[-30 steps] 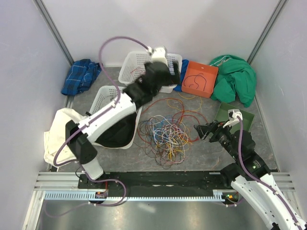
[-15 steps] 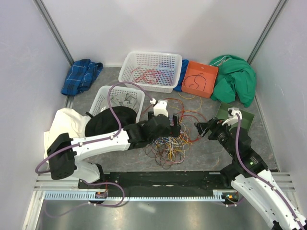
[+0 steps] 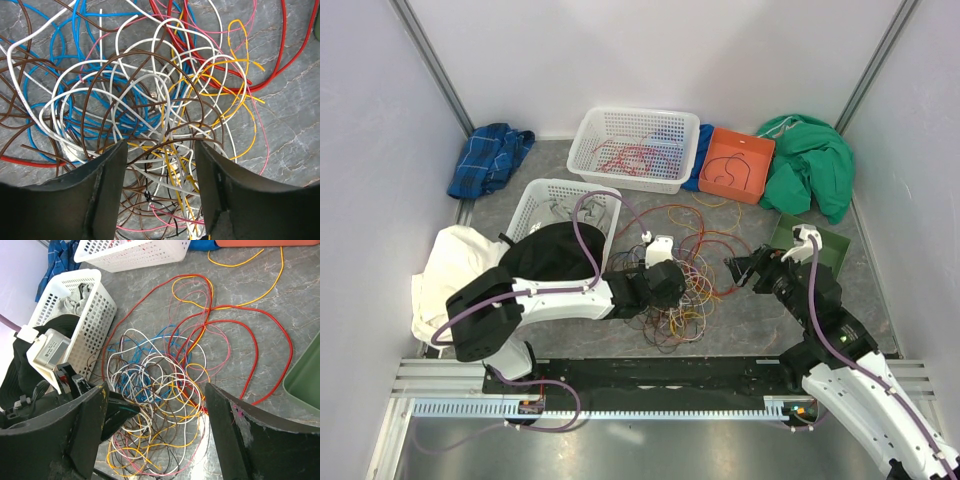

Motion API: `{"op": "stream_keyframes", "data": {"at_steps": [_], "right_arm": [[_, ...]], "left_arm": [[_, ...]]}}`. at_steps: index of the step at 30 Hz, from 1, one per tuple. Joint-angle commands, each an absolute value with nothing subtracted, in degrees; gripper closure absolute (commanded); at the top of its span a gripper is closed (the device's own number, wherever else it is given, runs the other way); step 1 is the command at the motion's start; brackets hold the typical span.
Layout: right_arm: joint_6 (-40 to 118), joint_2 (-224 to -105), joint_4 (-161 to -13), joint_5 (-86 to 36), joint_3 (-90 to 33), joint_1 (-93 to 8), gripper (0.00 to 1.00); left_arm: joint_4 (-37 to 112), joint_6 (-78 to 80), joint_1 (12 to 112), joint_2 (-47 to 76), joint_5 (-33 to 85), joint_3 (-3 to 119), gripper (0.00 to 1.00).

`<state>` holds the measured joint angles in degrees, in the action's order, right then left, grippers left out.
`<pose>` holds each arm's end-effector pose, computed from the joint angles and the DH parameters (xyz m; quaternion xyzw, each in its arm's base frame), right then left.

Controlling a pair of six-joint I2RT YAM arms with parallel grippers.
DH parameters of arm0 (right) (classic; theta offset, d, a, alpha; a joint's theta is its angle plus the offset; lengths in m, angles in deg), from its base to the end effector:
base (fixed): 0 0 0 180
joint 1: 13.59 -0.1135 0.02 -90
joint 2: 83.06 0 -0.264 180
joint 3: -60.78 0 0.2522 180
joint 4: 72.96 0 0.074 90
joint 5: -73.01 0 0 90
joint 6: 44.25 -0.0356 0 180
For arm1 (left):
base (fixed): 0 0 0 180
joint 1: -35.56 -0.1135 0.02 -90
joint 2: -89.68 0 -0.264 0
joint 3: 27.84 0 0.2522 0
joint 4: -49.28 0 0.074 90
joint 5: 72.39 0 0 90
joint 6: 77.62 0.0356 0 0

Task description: Untangle the cables

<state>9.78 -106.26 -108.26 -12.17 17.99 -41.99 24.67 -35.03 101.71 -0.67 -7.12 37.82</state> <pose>0.1073 0.0546 0.2724 0.0779 0.7930 0.2930 0.5284 0.1431 -0.2867 0.1915 0.0756 0.9157 -0.1742 0.3541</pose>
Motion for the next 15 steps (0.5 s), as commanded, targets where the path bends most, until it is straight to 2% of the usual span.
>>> {"op": "stream_keyframes", "data": {"at_steps": [1,2,4,8,9,15], "right_arm": [[10.76,-105.82,-108.87,-11.54,14.68,-42.24,0.14],[10.85,-105.82,-109.39,-11.19,14.59,-42.24,0.14],[12.25,-105.91,-110.27,-10.05,13.72,-42.24,0.13],[15.15,-107.05,-115.79,-5.05,9.07,-42.24,0.07],[15.68,-107.14,-116.51,-4.25,8.36,-42.15,0.02],[15.25,-108.02,-117.22,-4.33,6.68,-42.24,0.02]], "left_arm": [[26.29,-34.99,102.18,-1.2,-7.88,39.09,0.6],[26.81,-34.64,102.09,-1.29,-7.62,39.09,0.64],[27.35,-32.63,102.0,-0.94,-7.53,39.44,0.98],[27.0,-28.14,101.39,2.3,-9.46,42.08,0.98],[27.0,-27.18,100.17,3.44,-9.29,43.47,0.98],[27.61,-22.95,90.86,12.5,0.11,49.8,0.98]]}}
